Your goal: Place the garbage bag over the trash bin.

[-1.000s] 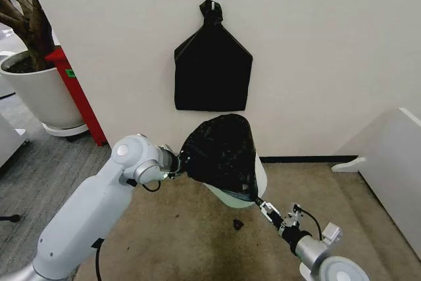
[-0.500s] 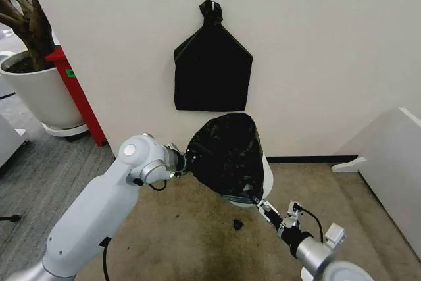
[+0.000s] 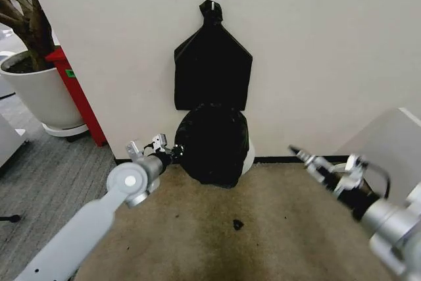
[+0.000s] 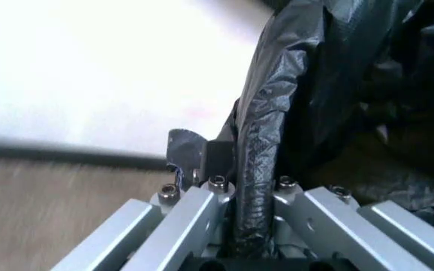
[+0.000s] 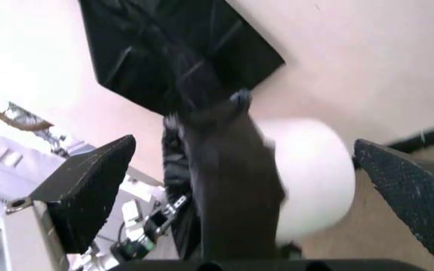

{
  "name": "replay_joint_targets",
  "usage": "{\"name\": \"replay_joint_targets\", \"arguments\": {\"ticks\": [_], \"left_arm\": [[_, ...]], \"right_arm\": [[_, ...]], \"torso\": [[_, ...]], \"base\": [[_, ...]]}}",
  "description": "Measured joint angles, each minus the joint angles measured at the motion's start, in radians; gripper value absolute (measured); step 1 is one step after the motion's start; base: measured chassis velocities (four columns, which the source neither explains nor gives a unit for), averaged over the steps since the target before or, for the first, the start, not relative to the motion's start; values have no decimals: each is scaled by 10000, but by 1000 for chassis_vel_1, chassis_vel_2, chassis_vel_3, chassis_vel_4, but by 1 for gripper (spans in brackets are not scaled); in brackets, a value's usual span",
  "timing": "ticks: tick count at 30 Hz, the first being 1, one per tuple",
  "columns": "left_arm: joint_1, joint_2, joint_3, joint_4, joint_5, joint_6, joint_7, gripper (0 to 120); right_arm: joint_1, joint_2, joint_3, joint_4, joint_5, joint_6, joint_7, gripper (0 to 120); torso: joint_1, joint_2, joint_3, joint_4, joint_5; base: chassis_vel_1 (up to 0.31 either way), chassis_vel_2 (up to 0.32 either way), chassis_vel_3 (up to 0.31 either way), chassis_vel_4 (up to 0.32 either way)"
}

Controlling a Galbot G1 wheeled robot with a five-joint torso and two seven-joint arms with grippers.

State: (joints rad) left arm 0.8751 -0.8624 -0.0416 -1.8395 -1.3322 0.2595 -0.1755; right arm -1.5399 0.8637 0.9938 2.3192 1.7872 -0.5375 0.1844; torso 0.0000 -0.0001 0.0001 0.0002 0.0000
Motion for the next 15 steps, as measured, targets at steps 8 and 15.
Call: {"name": "replay_joint_targets", "arguments": {"ticks": [8, 15], "left_arm": [[-79, 442, 388, 817, 2240, -1301, 4014, 0], [-138, 602, 474, 987, 3671, -2126, 5679, 0]], "right_arm": [[1928, -1413, -1507, -1591, -411, -506, -595, 100], [2405, -1940, -2660, -2251, -1488, -482, -1275, 100]], "torso": [[0, 0, 0, 0, -2], [0, 0, 0, -6, 0]], "base": [[0, 0, 0, 0], [0, 0, 0, 0]]}}
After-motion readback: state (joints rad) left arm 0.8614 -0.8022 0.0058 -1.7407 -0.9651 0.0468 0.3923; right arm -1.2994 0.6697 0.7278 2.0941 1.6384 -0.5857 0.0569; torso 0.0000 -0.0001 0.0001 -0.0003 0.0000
